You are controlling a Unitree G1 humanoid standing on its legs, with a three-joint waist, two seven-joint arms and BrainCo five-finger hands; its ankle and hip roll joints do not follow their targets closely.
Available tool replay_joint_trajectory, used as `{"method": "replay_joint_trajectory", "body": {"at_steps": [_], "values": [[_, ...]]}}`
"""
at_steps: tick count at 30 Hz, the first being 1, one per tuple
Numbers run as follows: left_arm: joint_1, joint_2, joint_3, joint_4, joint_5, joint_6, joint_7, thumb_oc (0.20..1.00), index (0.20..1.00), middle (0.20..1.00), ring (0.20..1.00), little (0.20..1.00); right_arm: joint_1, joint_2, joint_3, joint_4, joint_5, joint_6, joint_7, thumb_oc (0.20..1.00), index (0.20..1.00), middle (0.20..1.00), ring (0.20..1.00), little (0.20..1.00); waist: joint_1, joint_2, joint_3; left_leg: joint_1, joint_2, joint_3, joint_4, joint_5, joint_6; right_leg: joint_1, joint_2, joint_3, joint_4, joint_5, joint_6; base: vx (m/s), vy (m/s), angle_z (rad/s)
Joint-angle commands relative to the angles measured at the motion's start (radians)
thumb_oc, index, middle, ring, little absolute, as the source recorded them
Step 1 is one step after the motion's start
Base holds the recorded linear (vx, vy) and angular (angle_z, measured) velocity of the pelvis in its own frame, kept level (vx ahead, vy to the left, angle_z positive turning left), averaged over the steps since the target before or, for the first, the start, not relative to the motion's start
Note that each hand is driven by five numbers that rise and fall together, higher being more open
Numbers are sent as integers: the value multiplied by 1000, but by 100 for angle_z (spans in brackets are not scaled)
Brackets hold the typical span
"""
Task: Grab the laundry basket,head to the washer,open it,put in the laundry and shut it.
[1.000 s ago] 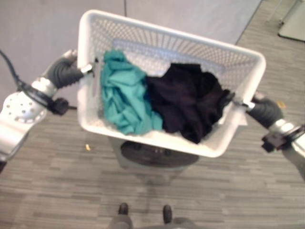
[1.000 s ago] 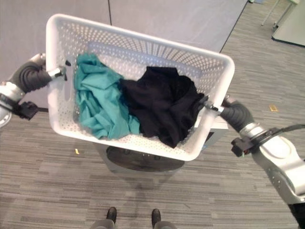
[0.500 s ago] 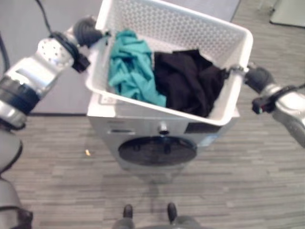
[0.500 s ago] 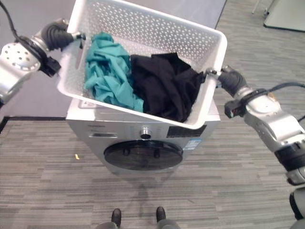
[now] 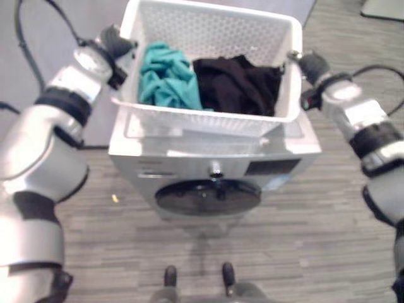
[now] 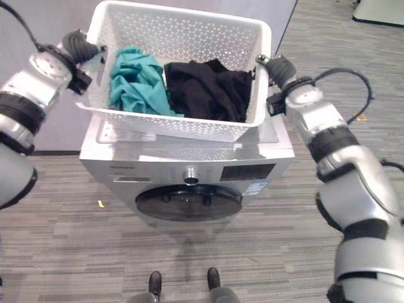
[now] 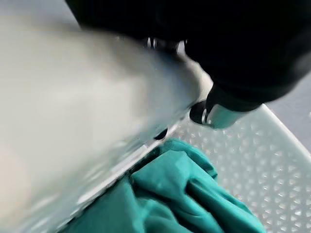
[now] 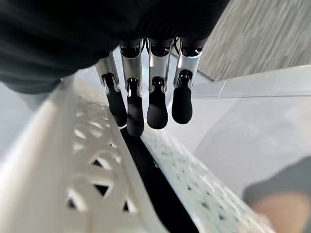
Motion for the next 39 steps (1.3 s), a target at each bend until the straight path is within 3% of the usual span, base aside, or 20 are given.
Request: {"method": "replay_joint_trajectory", "body": {"at_steps": [1, 9, 15, 21, 22, 23, 24, 25, 26, 39], "values": [[-272, -66, -40, 94, 52, -60, 11, 200, 200, 200, 200, 200, -195, 42, -2, 167, -75, -1, -42, 200, 200, 200, 200, 200, 34, 36, 28, 44, 62, -5, 26, -42, 13, -66, -46, -28, 103, -37, 66, 0, 0, 0], [-257, -225, 3, 175, 126, -42, 32, 200, 200, 200, 200, 200, -329, 133, 31, 408, -227, 28, -33, 200, 200, 200, 200, 200, 30, 41, 47, 27, 56, -11, 26, -34, 14, -89, -46, -22, 112, -33, 62, -7, -1, 1], [-237, -372, 64, 188, 170, -31, 69, 200, 200, 200, 200, 200, -362, 137, 43, 487, -270, 50, -16, 200, 200, 200, 200, 200, 36, 51, 60, 14, 46, -29, 22, -30, 17, -97, -52, -31, 114, -33, 58, -6, -14, 5], [-226, -443, 115, 199, 179, -20, 93, 200, 200, 200, 200, 200, -384, 127, 69, 527, -313, 69, 5, 200, 200, 200, 200, 200, 48, 56, 76, -4, 38, -44, 23, -27, 18, -106, -56, -43, 111, -31, 53, -28, -44, 10], [-226, -455, 135, 205, 172, -17, 101, 1000, 1000, 1000, 1000, 1000, -399, 118, 72, 528, -310, 72, 5, 200, 200, 200, 200, 200, 53, 60, 83, -17, 33, -51, 22, -23, 18, -113, -59, -47, 108, -28, 52, -52, -56, 17], [-222, -459, 140, 205, 168, -18, 101, 1000, 1000, 1000, 1000, 1000, -400, 116, 72, 530, -308, 73, 8, 200, 200, 200, 200, 200, 55, 62, 86, -21, 33, -52, 21, -21, 18, -115, -61, -49, 107, -28, 52, -53, -49, 7], [-220, -464, 146, 205, 161, -19, 100, 1000, 1000, 1000, 1000, 1000, -403, 117, 69, 529, -300, 75, 9, 263, 263, 263, 263, 263, 56, 64, 87, -24, 33, -55, 18, -17, 18, -118, -61, -50, 107, -27, 52, -36, -24, 3], [-223, -469, 149, 202, 154, -20, 105, 1000, 1000, 1000, 1000, 1000, -409, 116, 72, 532, -297, 76, 9, 768, 768, 768, 768, 768, 57, 65, 89, -28, 32, -57, 16, -14, 17, -122, -62, -52, 107, -27, 52, -34, -22, 4], [-222, -469, 151, 202, 150, -20, 104, 1000, 1000, 1000, 1000, 1000, -413, 114, 76, 535, -298, 75, 9, 1000, 1000, 1000, 1000, 1000, 58, 67, 89, -32, 32, -58, 14, -11, 17, -125, -63, -55, 108, -27, 51, -31, -25, 13], [-272, -492, 154, 199, 132, -20, 109, 1000, 1000, 1000, 1000, 1000, -429, 160, 83, 548, -273, 76, 20, 1000, 1000, 1000, 1000, 1000, 67, 64, 86, -35, 36, -72, 9, -11, 18, -125, -59, -72, 116, -36, 47, -5, -17, 4]]}}
